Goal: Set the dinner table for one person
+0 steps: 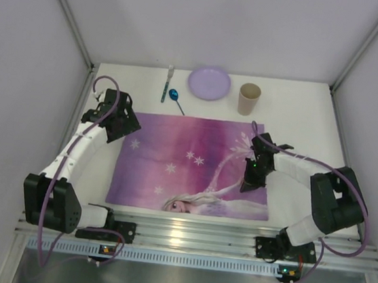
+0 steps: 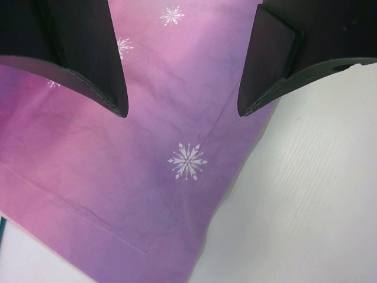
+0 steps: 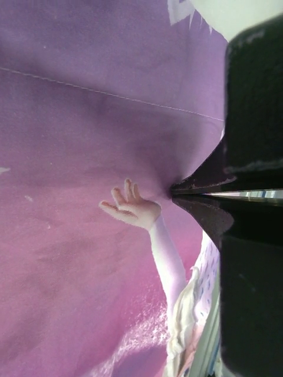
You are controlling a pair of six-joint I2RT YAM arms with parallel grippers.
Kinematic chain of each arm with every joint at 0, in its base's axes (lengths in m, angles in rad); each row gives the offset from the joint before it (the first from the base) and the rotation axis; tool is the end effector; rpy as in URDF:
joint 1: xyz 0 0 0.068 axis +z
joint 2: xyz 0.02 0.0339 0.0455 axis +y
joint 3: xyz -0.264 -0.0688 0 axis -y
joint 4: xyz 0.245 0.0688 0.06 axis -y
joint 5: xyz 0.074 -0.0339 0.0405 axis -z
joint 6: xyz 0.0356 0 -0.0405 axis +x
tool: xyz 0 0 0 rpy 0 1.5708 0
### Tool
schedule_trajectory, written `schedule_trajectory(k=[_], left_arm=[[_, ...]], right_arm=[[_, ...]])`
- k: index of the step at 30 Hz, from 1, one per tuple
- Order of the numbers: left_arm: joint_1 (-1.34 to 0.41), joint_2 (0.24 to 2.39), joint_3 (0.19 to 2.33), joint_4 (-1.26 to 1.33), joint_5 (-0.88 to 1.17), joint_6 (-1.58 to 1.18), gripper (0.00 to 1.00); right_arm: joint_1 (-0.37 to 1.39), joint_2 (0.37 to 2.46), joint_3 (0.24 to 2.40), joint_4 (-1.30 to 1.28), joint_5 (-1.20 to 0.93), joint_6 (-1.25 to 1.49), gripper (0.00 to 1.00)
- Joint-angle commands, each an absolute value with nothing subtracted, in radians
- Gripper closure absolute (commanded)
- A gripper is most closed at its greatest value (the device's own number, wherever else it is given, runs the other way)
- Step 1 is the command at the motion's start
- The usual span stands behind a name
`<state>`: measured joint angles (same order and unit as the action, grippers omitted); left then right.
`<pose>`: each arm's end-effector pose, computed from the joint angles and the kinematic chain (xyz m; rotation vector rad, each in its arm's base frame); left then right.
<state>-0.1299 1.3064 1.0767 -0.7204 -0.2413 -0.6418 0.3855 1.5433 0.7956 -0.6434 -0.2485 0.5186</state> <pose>0.2652 -0.0261 0.2826 -0.7210 2.3745 -0.0208 0.2308 0.1031 0.1480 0.1688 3.0496 0.4633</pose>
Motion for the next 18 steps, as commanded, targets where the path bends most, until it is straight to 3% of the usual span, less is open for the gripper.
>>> schedule_trajectory(k=[1,4,7,8,10,11,12,14,18], left_arm=[[-0.143,1.328,1.12,-0.64,-0.18,-0.655,0.2],[-0.164,1.406,1.176,-0.612,-0.173,-0.673,0.2],[-0.199,1.526,1.328,-0.598,-0.173,-0.69,0.2],[-0.212,1.558,1.365,-0.6,-0.182,-0.69,0.2],[-0.25,1.67,1.49,-0.607,-0.192,-0.689,0.2],[-0.264,1.712,1.538,-0.618,-0.211,-0.689,0.2],[-0.279,1.794,1.589,-0.642,-0.222,-0.686,0.2],[-0.32,1.926,1.739,-0.667,-0.257,-0.681,0.2],[-0.373,2.128,1.977,-0.75,-0.319,-0.669,0.2]], right_arm=[[0.391,1.513,0.837,-0.719,-0.138,0.474,1.0],[0.39,1.48,0.894,-0.776,-0.118,0.469,0.99],[0.391,1.433,0.983,-0.848,-0.107,0.466,0.82],[0.391,1.407,1.009,-0.873,-0.107,0.466,0.61],[0.391,1.381,1.092,-0.928,-0.12,0.459,0.4],[0.393,1.359,1.118,-0.945,-0.121,0.459,0.21],[0.394,1.35,1.143,-0.981,-0.121,0.456,0.15],[0.394,1.316,1.199,-1.009,-0.121,0.449,0.05],[0.394,1.253,1.226,-1.074,-0.11,0.454,0.02]])
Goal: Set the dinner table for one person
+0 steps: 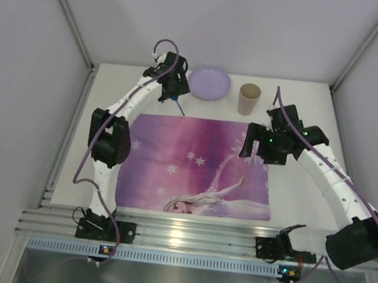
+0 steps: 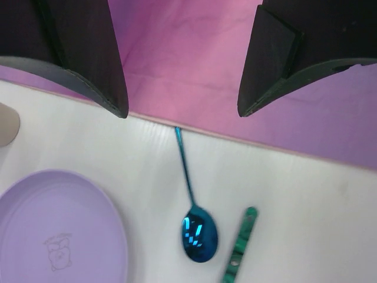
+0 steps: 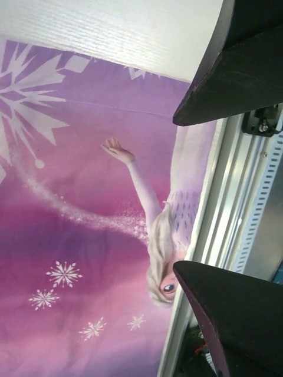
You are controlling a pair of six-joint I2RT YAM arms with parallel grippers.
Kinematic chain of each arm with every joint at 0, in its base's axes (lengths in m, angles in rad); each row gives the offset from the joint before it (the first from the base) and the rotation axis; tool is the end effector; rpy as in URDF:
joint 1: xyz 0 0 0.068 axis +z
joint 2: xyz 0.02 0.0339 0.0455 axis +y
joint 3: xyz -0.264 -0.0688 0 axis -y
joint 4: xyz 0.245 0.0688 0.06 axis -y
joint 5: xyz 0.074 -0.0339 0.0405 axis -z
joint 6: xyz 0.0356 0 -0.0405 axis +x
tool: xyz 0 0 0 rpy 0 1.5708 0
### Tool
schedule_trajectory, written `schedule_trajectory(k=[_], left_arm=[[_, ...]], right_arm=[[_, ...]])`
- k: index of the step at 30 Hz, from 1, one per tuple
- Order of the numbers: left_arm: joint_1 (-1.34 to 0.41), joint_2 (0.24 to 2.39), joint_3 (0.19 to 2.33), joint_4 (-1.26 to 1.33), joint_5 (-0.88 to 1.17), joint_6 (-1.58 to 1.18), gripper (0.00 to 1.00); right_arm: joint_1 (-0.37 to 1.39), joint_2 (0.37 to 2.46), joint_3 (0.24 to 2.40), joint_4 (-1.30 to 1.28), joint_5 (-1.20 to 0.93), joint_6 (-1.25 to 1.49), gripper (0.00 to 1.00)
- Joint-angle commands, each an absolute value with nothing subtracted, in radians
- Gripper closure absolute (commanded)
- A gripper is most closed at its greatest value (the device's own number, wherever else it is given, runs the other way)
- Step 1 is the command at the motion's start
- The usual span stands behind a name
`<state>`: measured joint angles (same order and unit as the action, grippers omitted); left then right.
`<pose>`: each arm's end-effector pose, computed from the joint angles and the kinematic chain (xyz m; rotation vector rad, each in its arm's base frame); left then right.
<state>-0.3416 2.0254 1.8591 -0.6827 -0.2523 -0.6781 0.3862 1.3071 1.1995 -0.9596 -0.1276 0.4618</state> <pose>0.4356 -0.1454 0.2879 -0.5128 2.3361 -0.1756 0.2336 0.0999 0.3060 0.0577 2.6997 0.4430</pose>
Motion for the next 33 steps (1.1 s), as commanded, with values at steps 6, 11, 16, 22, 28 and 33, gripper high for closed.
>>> schedule_trajectory(k=[6,11,16,22,28,33], left_arm=[[-0.387,2.29,2.126,-0.773,-0.37,-0.677,0.22],[-0.387,2.382,2.193,-0.767,-0.416,-0.631,0.23],[-0.387,2.457,2.246,-0.761,-0.407,-0.603,0.25],[-0.387,2.514,2.25,-0.721,-0.38,-0.597,0.37],[-0.377,2.569,2.298,-0.716,-0.37,-0.597,0.44],[-0.359,2.605,2.309,-0.719,-0.359,-0.615,0.64]], right_arm=[[0.393,1.121,1.109,-1.104,-0.086,0.518,0.02],[0.374,1.109,1.141,-1.155,-0.018,0.509,0.0],[0.371,1.124,1.144,-1.157,-0.009,0.511,0.0],[0.37,1.158,1.152,-1.163,-0.005,0.512,0.0],[0.37,1.184,1.157,-1.169,-0.005,0.508,0.0],[0.364,1.204,1.163,-1.17,0.021,0.499,0.0]])
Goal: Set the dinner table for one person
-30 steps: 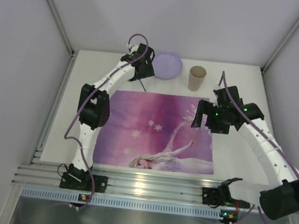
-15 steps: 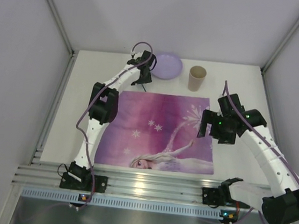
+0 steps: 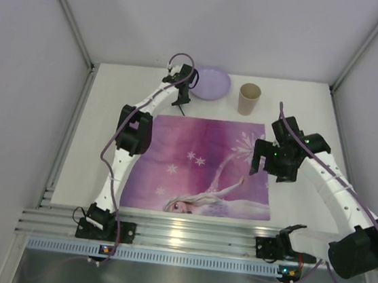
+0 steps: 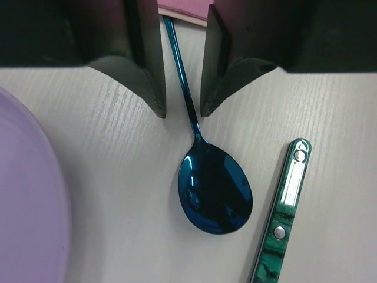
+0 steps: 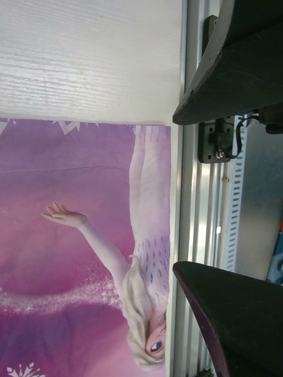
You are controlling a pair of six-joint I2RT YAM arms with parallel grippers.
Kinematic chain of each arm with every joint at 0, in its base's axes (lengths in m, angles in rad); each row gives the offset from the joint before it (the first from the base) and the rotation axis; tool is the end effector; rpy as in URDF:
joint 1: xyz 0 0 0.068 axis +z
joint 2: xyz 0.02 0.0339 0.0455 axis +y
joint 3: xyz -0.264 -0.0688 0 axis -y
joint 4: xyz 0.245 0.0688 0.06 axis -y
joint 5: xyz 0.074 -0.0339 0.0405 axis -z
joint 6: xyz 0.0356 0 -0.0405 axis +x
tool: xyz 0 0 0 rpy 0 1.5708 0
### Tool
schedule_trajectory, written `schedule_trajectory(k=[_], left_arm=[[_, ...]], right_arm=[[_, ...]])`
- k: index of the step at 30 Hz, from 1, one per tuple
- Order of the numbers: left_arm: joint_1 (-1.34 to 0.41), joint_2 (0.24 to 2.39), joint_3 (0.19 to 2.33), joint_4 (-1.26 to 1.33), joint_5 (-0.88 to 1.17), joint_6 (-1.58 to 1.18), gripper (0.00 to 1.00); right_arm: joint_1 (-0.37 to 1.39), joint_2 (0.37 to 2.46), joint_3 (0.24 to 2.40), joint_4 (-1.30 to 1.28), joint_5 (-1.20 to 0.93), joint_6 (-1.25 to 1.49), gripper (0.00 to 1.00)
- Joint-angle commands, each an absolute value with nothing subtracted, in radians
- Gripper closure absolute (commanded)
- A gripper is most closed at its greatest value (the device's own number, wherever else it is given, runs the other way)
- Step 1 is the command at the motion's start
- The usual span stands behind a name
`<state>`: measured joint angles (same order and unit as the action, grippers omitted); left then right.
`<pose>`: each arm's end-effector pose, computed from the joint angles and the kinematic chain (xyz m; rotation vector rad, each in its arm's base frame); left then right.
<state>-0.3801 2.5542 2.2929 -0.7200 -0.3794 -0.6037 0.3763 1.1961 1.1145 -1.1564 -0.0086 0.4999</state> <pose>0.5170 -0.1924 0.1655 -0.4152 2.4186 0.0633 0.1936 0.0768 0.2954 0.1731 2.8308 0.2131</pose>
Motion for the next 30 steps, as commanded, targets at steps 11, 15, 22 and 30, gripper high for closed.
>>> schedule_trajectory(k=[11,15,22,30], left_arm=[[-0.324,2.638,2.309,-0.723,-0.327,-0.632,1.0],[-0.322,2.606,2.313,-0.661,-0.333,-0.609,1.0],[-0.302,2.51,2.411,-0.543,-0.36,-0.568,1.0],[-0.296,2.372,2.421,-0.445,-0.337,-0.523,1.0]], right_arm=[[0.342,1.244,1.17,-1.16,0.014,0.471,0.0],[0.337,1.249,1.161,-1.149,0.008,0.471,0.0],[0.337,1.252,1.149,-1.132,-0.02,0.465,0.0],[0.337,1.238,1.146,-1.114,-0.044,0.46,0.0]])
